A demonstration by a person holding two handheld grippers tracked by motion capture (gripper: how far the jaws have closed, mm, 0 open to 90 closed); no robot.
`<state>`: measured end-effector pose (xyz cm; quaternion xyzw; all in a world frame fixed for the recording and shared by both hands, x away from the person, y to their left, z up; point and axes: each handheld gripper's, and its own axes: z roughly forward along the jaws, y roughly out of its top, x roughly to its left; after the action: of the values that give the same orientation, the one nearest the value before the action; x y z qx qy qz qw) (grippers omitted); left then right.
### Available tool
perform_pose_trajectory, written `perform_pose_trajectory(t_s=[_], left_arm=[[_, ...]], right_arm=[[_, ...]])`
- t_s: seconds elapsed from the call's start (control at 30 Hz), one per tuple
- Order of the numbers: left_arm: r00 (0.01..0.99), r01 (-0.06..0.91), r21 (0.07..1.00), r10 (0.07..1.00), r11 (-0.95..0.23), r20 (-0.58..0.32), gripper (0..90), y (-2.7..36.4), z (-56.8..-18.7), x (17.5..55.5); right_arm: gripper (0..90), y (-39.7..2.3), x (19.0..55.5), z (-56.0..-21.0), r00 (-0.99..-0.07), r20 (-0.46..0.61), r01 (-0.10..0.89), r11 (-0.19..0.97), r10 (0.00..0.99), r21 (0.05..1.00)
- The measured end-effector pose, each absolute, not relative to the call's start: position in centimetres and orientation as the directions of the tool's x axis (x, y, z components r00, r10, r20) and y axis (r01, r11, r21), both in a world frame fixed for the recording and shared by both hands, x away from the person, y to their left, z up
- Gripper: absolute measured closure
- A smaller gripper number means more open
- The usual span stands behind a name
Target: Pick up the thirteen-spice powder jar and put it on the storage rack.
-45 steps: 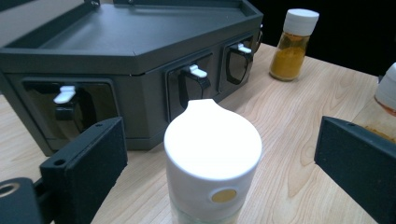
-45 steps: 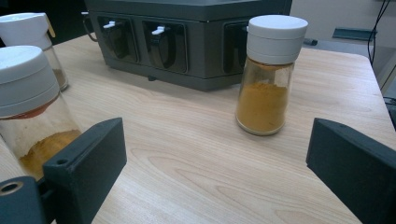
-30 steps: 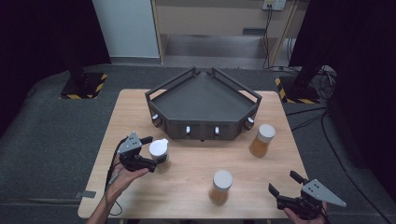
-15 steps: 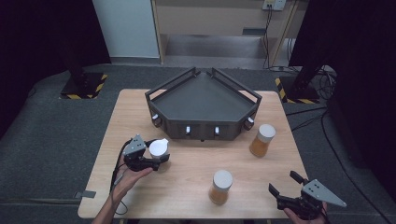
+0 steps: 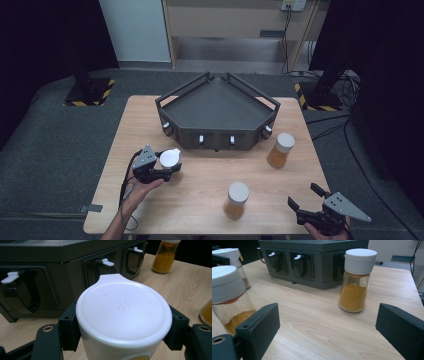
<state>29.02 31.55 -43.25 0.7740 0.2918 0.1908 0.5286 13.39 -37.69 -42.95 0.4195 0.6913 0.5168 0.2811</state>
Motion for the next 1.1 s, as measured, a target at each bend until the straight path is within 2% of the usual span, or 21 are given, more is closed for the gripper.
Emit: perform_pose_trajectory(t_s=[1.1], left_arm=[[0.832, 0.217, 0.928, 0.555, -0.303, -0.014, 29.4, 31.4, -35.5, 31.4]], right_arm=[[5.1, -37.7, 13.4, -43.0, -0.493, 0.047, 0.289, 0.113, 0.869, 0.951]])
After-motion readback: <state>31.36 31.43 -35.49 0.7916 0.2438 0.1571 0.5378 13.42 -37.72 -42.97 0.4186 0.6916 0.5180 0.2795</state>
